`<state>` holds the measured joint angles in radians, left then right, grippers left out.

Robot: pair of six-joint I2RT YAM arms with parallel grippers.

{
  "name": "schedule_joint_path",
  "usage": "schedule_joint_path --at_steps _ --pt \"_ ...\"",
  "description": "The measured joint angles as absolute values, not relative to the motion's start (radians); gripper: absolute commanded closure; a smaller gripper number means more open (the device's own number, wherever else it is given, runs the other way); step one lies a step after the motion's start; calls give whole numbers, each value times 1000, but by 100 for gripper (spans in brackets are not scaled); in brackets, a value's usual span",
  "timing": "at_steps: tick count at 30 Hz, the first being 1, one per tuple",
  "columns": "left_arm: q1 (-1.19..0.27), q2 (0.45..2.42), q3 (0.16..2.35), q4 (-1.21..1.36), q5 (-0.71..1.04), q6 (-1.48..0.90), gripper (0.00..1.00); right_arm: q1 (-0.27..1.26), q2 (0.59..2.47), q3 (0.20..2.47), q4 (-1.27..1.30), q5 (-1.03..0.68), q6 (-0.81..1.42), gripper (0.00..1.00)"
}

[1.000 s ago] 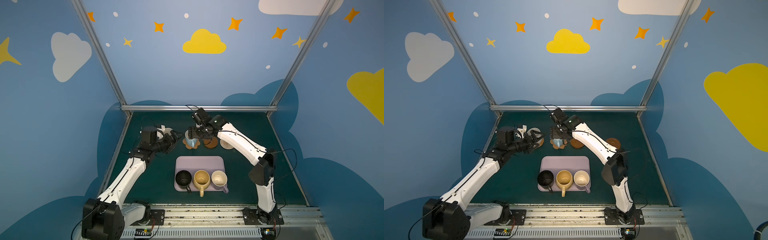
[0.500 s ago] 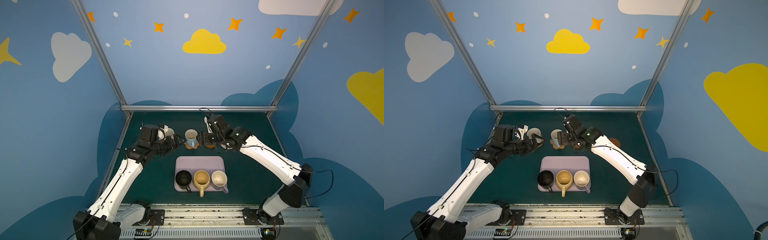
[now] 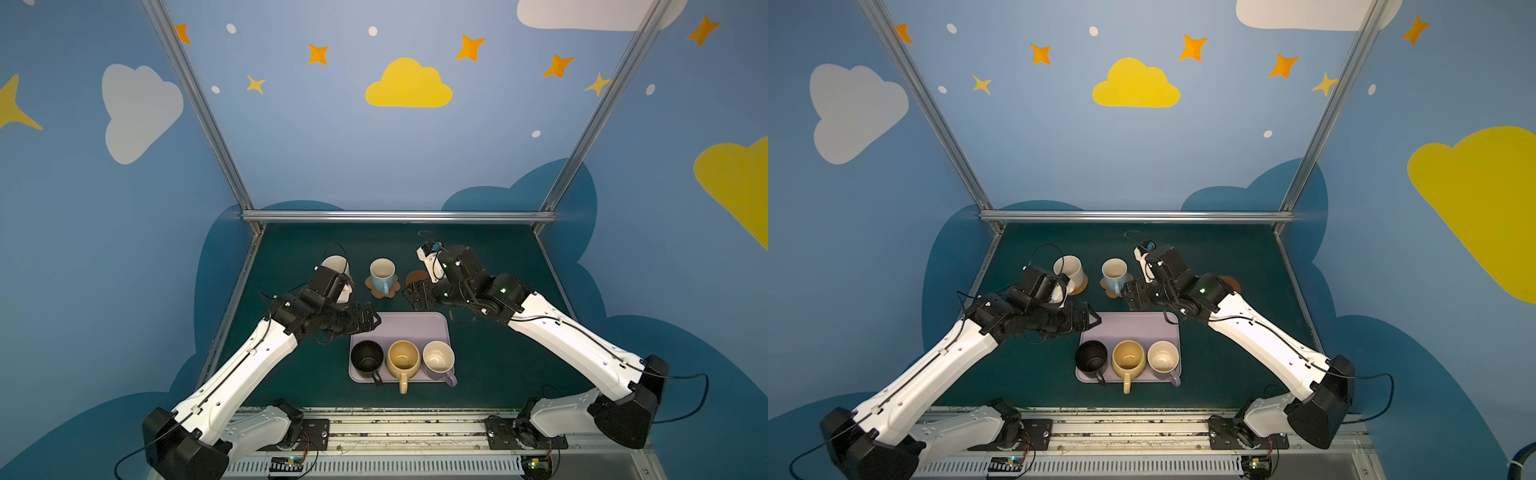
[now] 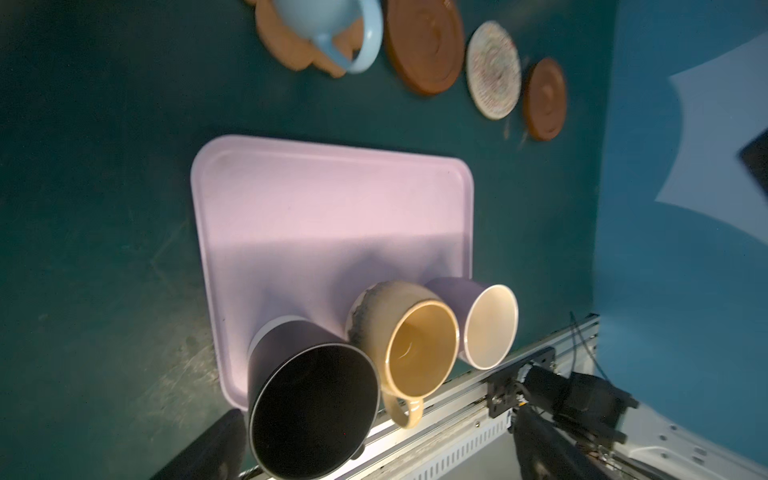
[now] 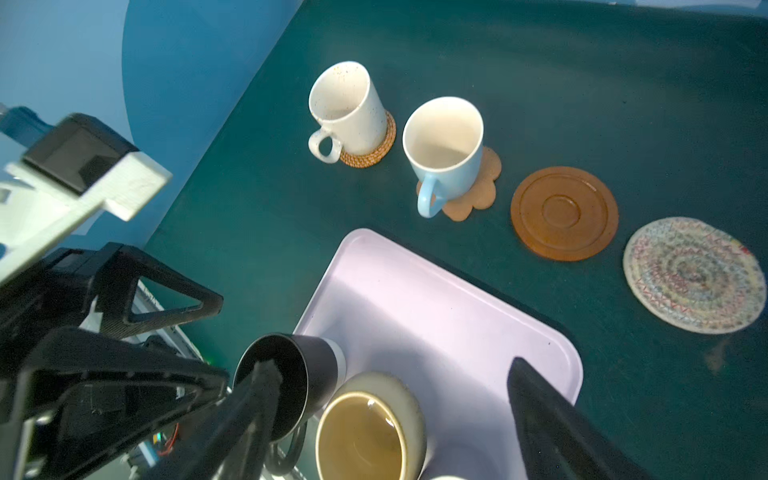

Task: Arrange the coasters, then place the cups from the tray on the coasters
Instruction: 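Move the left gripper to the black mug while the right moves to the tray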

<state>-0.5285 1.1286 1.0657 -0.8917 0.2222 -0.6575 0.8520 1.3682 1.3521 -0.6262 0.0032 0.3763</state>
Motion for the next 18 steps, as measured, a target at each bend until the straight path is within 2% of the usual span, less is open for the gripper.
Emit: schedule_joint_path --at_steps 11,18 --pt "-643 1111 993 -953 134 -705 0 880 1280 1121 -603 -111 383 13" --pt "-731 1116 951 -952 103 -764 0 899 1262 1078 -577 -164 385 13"
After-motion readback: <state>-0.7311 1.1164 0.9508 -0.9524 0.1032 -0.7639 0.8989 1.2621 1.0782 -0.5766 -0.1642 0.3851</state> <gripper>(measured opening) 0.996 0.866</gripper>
